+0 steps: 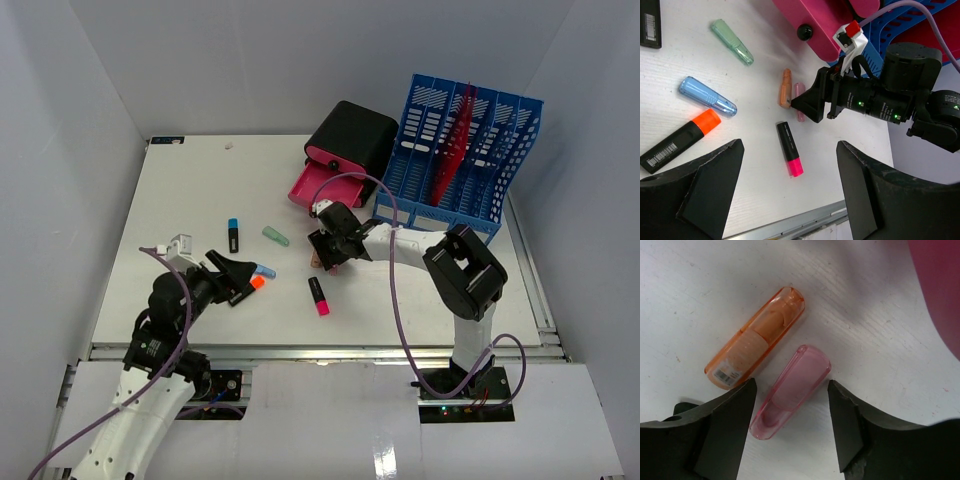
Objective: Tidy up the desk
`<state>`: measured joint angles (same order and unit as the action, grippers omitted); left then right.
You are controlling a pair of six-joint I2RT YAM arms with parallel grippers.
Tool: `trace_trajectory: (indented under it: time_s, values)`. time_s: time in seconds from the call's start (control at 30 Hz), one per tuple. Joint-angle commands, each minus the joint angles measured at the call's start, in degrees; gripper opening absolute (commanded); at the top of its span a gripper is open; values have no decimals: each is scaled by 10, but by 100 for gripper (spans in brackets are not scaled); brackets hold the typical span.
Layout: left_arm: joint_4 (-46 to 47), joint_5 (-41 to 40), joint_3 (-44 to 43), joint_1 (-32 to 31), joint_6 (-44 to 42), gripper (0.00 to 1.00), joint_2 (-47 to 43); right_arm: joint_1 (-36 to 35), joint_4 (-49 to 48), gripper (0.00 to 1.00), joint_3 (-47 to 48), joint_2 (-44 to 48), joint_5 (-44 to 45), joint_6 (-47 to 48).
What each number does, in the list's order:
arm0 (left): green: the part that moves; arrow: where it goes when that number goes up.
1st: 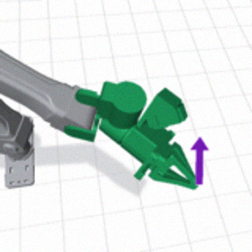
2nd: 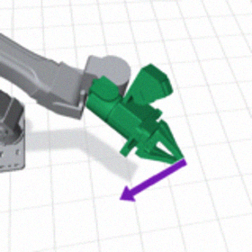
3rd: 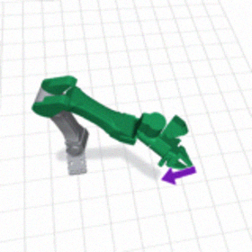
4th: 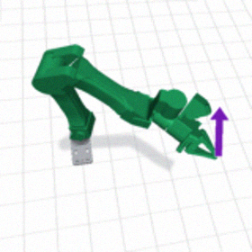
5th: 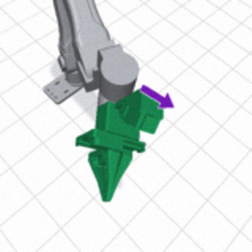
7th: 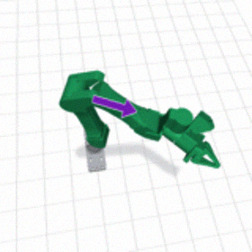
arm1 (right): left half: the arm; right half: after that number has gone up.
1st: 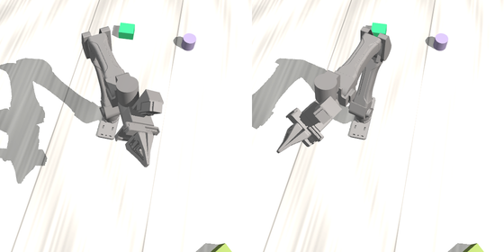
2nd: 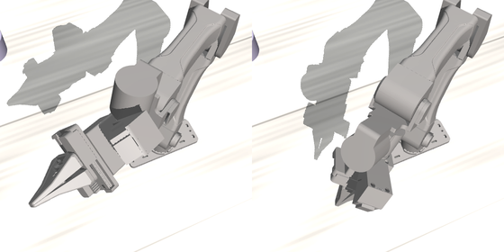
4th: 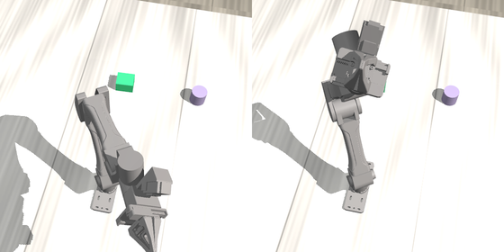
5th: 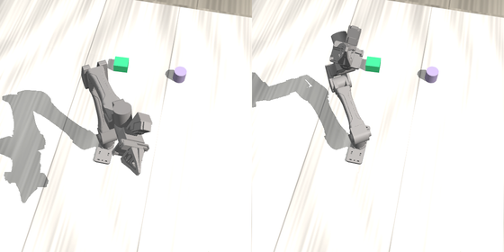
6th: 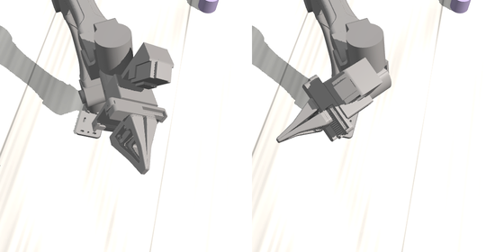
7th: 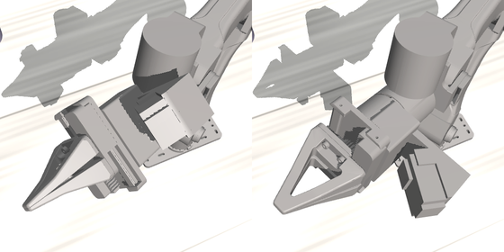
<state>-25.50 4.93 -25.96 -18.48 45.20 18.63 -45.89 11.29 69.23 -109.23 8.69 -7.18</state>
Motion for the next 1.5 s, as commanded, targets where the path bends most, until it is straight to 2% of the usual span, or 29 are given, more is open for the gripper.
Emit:
trace_trajectory:
  time_s: [0.0,0.07,0.13,0.23,0.27,0.43,0.6,0.73,0.9,1.1,1.2,1.37,1.47]
  values:
    - [-18,3,-9,3,8,86,9,-3,-21,56,-13,-4,18,0]
    - [-17,4,-10,4,9,86,9,-4,-24,50,-18,-1,18,2]
    - [-18,5,-9,3,8,86,5,-3,-23,38,-25,1,15,7]
    - [-18,8,-6,3,7,86,2,-3,-21,28,-35,10,9,14]
    - [-17,9,-6,3,7,86,2,-3,-21,28,-36,13,8,16]
    - [22,54,12,3,3,86,37,-4,-22,12,-41,79,-6,72]
    - [71,104,36,3,3,86,100,-3,-29,10,-24,172,-58,193]
    - [133,134,50,4,9,86,163,-2,-25,10,37,168,-28,268]
    - [220,174,45,4,3,86,237,21,-28,10,128,88,14,290]
    - [253,193,0,-1,-17,84,330,46,-42,14,221,9,32,299]
    - [272,189,-16,-9,-28,82,369,54,-43,23,244,-16,30,306]
    - [286,162,-48,-37,-28,79,462,66,-40,47,241,-15,7,303]
    - [287,135,-80,-61,-26,78,526,77,-30,55,233,2,-28,287]
